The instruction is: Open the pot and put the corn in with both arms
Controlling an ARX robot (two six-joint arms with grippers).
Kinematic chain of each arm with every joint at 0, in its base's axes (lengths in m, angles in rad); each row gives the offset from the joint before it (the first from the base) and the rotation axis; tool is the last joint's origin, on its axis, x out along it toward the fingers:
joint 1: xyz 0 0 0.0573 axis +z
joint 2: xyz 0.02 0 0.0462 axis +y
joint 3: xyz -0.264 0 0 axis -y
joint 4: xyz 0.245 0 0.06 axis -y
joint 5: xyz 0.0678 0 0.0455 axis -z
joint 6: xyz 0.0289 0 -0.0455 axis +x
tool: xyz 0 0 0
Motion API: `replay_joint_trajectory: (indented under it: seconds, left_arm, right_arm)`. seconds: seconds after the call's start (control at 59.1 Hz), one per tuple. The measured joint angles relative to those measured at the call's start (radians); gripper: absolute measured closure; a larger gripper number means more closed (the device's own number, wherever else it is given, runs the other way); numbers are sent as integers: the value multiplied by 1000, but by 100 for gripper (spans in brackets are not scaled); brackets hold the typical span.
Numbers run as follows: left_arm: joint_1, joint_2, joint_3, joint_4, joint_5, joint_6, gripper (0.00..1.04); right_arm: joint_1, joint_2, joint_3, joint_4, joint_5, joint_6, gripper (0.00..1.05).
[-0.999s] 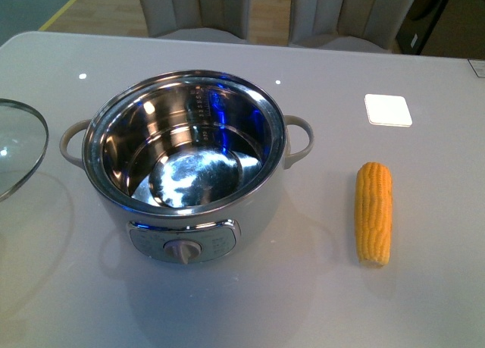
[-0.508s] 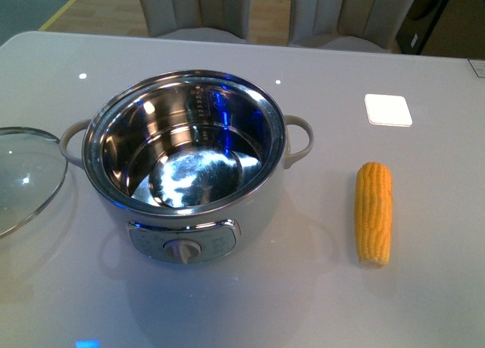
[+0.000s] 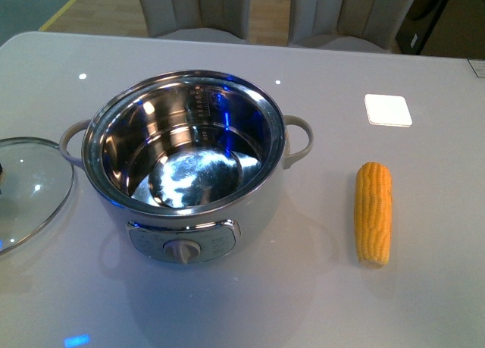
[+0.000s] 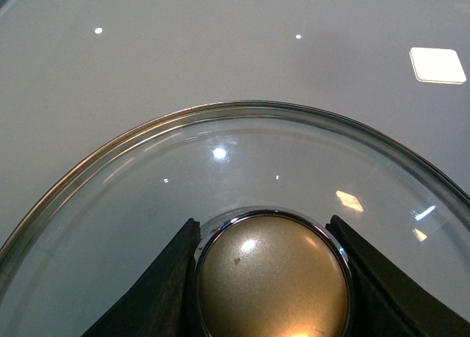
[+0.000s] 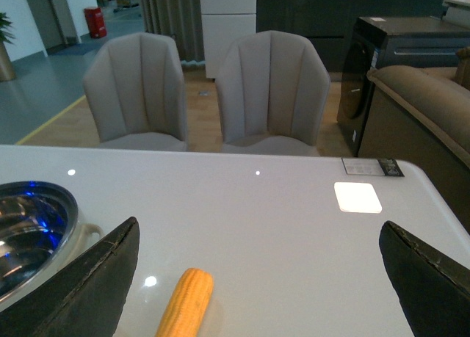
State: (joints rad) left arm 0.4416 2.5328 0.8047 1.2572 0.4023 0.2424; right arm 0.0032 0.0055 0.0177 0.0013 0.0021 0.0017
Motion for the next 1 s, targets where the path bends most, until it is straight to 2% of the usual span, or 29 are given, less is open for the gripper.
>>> replay_joint_trajectory:
  seconds: [0.745,0.829,0.914,0.999]
  left_arm:
    - [24,67,15,51,42,24,60]
    - [24,68,14,56,38,27,48]
    - [28,62,11,61,19,30,30]
    - [29,47,-1,61,12,31,18]
  right_arm:
    - [0,0,0,0,0,0,9]
    - [0,0,0,0,0,0,9]
    - [0,0,0,0,0,0,9]
    - [0,0,0,0,0,0,9]
